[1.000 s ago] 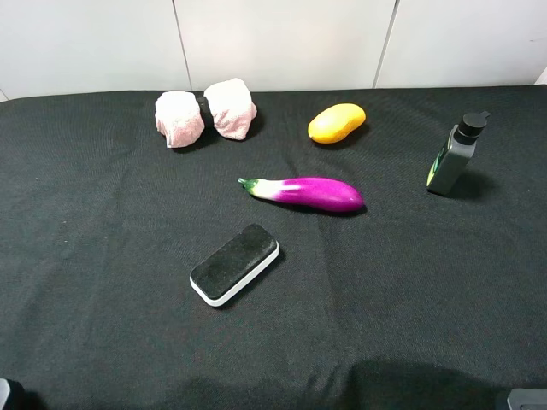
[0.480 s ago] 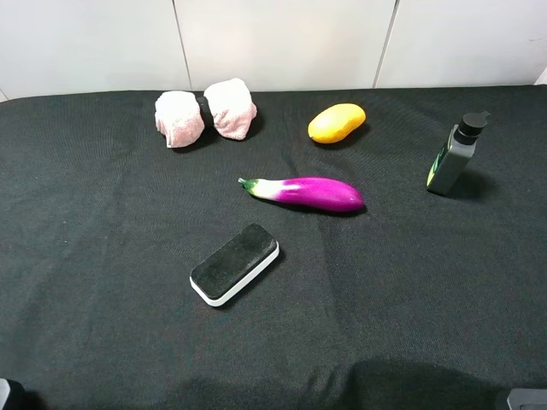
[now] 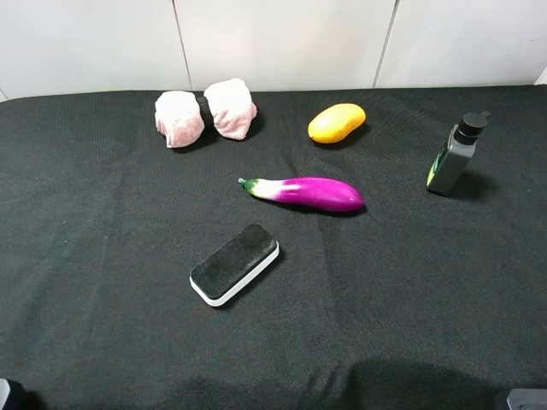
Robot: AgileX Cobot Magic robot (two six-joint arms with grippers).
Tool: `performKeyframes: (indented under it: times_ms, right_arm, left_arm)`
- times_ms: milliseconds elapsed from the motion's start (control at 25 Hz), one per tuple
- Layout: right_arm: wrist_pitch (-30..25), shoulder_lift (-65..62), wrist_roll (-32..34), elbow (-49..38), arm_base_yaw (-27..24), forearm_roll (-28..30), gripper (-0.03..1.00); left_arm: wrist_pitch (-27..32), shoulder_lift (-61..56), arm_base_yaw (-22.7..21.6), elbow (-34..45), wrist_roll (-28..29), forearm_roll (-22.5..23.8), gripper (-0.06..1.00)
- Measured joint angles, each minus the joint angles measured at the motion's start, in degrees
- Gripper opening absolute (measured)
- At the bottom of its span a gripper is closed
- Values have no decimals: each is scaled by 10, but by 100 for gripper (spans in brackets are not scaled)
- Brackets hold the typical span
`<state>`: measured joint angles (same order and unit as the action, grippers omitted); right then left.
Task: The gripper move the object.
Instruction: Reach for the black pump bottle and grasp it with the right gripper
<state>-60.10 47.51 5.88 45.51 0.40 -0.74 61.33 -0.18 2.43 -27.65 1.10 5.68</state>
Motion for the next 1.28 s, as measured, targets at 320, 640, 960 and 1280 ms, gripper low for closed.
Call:
performKeyframes:
  times_ms: [320, 640, 960, 1280]
  right_arm:
    - [-14, 112, 31, 90, 0, 1, 69]
    - [-29, 243, 75, 195, 0, -4, 69]
    - [-74, 358, 96, 296, 0, -3, 69]
    - [-95, 453, 121, 370, 0, 21, 69]
  left_arm:
    - [0, 0, 0, 0, 0, 0, 71]
    - [0, 0, 0, 0, 0, 0, 71]
    - [0, 0, 0, 0, 0, 0, 71]
    - [0, 0, 0, 0, 0, 0, 71]
